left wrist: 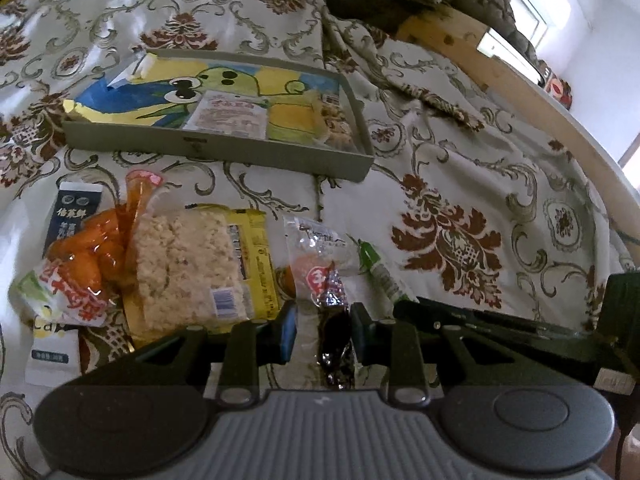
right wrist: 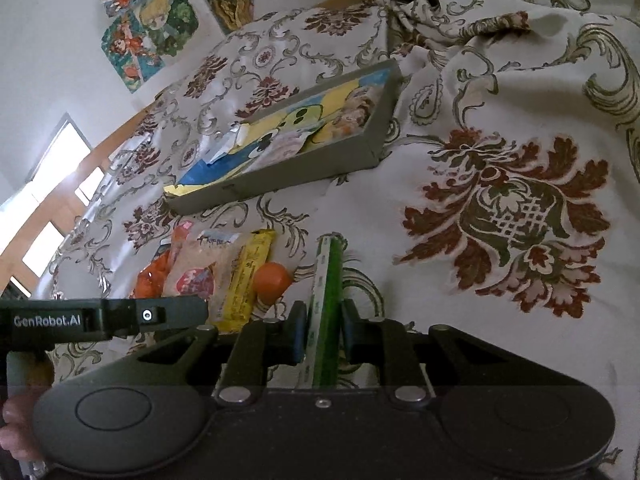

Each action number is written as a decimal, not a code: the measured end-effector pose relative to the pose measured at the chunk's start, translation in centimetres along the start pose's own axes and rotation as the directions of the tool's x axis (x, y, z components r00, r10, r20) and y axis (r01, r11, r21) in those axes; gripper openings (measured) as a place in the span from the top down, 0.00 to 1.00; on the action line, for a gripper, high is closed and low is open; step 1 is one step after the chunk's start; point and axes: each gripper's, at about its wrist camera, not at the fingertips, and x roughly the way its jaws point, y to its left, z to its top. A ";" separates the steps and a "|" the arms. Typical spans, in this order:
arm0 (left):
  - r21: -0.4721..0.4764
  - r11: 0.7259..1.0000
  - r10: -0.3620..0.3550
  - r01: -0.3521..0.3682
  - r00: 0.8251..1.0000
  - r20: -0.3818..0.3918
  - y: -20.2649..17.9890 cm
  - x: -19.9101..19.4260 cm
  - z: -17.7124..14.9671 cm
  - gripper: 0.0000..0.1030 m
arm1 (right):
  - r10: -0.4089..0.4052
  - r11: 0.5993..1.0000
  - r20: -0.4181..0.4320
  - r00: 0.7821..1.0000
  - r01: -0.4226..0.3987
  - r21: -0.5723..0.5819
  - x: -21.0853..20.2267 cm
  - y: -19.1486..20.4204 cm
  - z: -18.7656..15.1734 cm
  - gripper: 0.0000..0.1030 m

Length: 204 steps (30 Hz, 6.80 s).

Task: Organize snacks
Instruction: 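Carry the green marker into the grey tray with the right tool while the left tool carries the candy there, then open both tools over the tray and lift them away, then move both tools back over the remaining snack pile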

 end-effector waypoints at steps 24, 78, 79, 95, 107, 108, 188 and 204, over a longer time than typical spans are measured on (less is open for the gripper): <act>-0.097 0.995 0.006 0.008 0.989 0.145 1.4 -2.8 3.4 0.70 | 0.146 0.986 0.127 0.981 -0.155 0.066 -0.6 1.0 1.9 0.81; -0.181 0.977 0.155 -0.114 0.961 0.230 6.8 11.0 16.5 0.32 | -0.051 0.992 0.350 0.935 0.089 -0.095 12.4 1.7 14.2 0.45; -0.185 0.977 0.154 -0.110 0.959 0.240 6.8 10.4 16.5 0.27 | -0.056 0.991 0.354 0.933 0.096 -0.094 12.0 1.8 14.3 0.43; -0.225 0.953 0.286 -0.204 0.849 0.445 4.3 -3.6 10.8 0.00 | -0.050 0.985 0.489 0.871 0.125 -0.122 0.6 4.8 12.4 0.01; -0.189 0.934 0.358 -0.304 0.784 0.508 1.5 -11.7 4.3 0.00 | -0.081 0.975 0.522 0.849 0.177 -0.135 -6.6 8.4 6.6 0.01; -0.189 0.933 0.361 -0.307 0.784 0.506 1.4 -12.2 3.7 0.00 | -0.095 0.973 0.516 0.851 0.188 -0.131 -7.0 8.7 5.9 0.01; 0.024 0.927 0.349 -0.374 0.885 0.309 5.7 -10.0 -7.5 0.00 | -0.115 0.920 0.202 0.973 0.181 -0.348 -4.9 12.9 -5.2 0.01; 0.062 0.984 0.153 -0.167 0.971 0.182 6.3 -2.4 -3.2 0.00 | -0.109 0.849 0.146 0.983 0.169 -0.500 2.4 6.6 0.0 0.03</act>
